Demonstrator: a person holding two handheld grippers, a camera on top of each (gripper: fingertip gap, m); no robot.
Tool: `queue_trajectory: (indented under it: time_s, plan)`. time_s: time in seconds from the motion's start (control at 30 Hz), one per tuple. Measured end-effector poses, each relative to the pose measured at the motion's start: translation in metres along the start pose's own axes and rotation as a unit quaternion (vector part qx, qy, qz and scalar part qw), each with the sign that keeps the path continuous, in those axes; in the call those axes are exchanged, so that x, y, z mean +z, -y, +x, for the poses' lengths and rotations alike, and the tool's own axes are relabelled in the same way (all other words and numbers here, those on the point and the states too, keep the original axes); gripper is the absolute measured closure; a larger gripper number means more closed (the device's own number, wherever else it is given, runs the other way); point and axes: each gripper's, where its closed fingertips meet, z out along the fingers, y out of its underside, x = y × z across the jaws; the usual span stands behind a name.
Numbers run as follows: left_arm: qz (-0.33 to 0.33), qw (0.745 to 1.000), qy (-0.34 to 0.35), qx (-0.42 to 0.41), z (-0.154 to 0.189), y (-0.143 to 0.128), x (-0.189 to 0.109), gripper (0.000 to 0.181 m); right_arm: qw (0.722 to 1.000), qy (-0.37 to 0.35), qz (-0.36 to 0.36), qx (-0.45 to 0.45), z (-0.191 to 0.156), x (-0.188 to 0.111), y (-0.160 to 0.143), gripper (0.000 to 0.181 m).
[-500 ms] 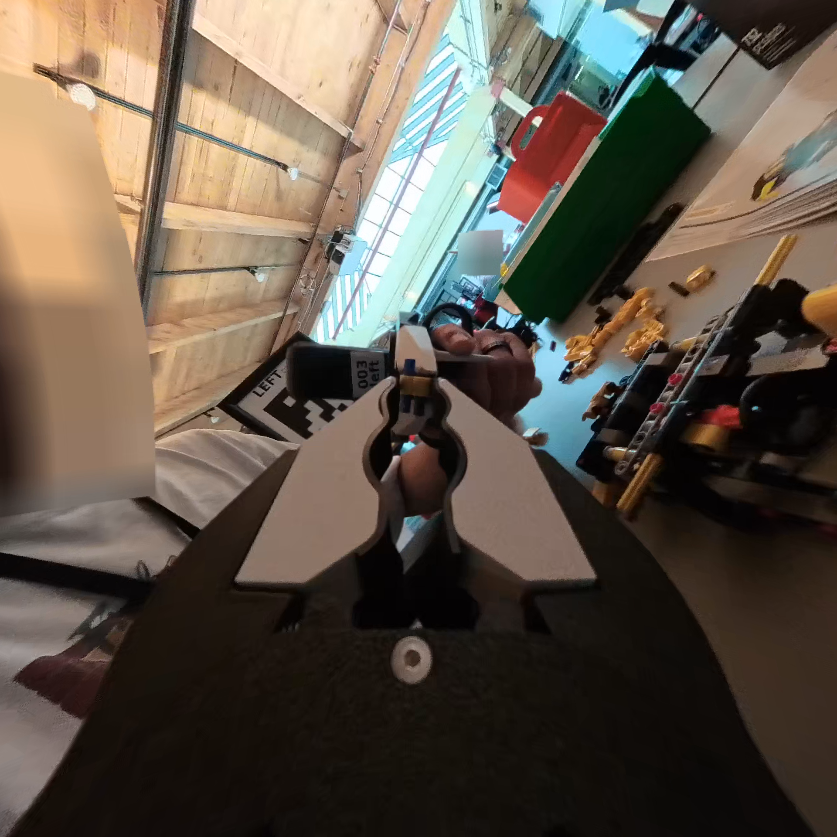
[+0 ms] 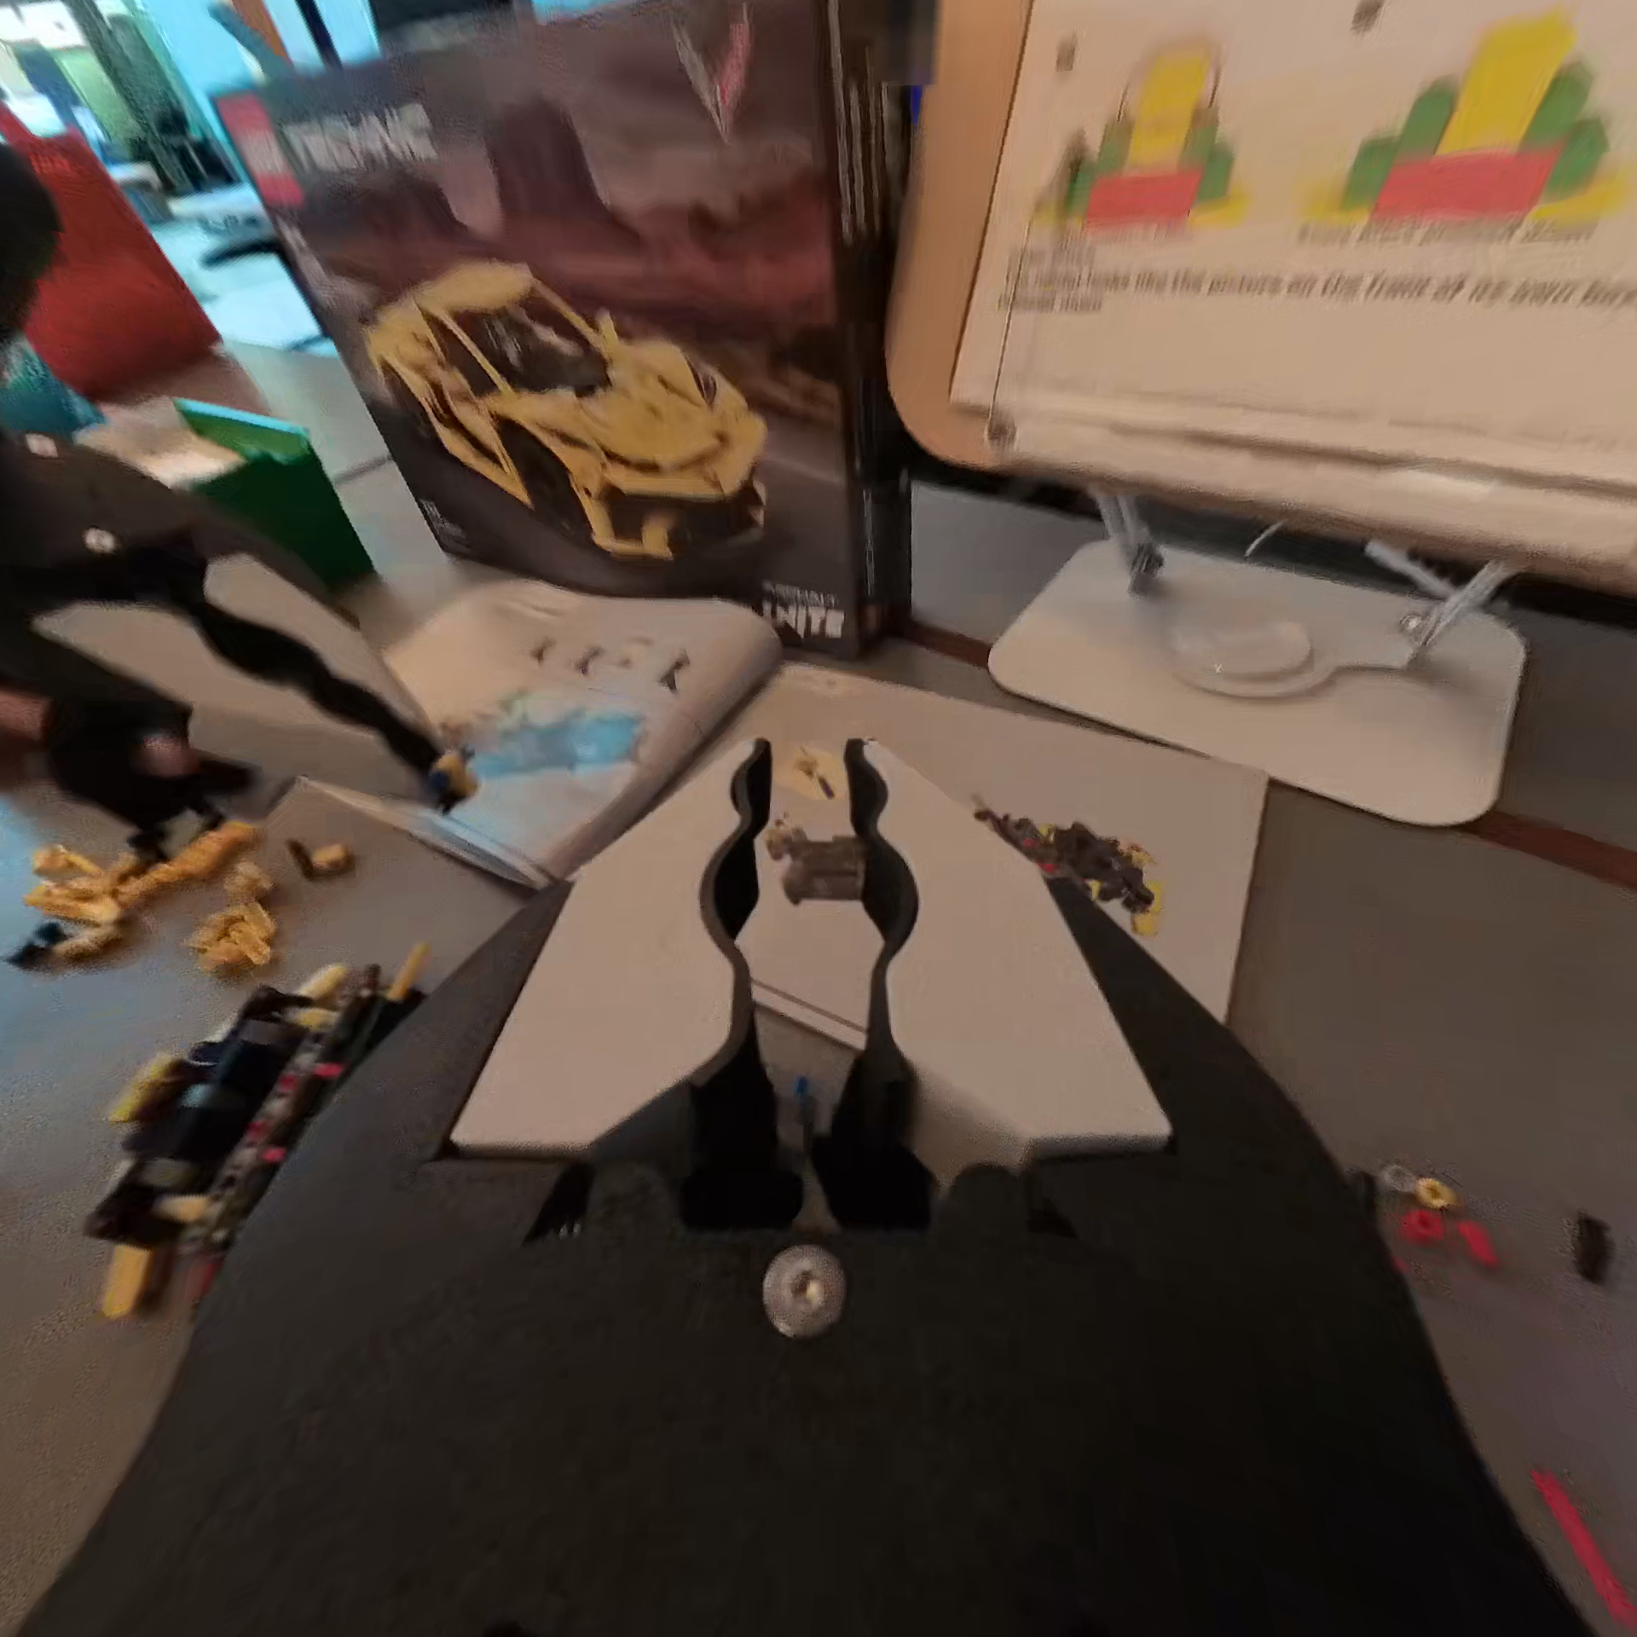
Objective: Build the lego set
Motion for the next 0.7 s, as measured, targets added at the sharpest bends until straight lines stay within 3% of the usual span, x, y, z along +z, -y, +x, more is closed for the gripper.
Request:
queue_trajectory:
  time_s: [0.17, 0.33, 0.5, 0.7]
  plan:
    - [0.03, 0.998, 0.01, -0.046, -0.036, -0.013, 0.004, 0.173, 0.999, 0.022, -0.035, -0.026, -0.015, 0.013, -0.049, 0.17]
    - [0.081, 0.988, -0.044, -0.123, -0.043, -0.012, 0.002, 0.173, 0.998, 0.047, -0.028, -0.033, -0.031, 0.021, -0.044, 0.174]
    - [0.073, 0.988, -0.044, -0.131, -0.049, -0.021, 0.009, 0.173, 0.995, 0.076, -0.062, -0.009, -0.04, 0.029, -0.064, 0.174]
    - [0.066, 0.987, -0.051, -0.134, -0.048, -0.027, 0.013, 0.173, 0.994, 0.085, -0.063, 0.017, -0.036, 0.03, -0.067, 0.175]
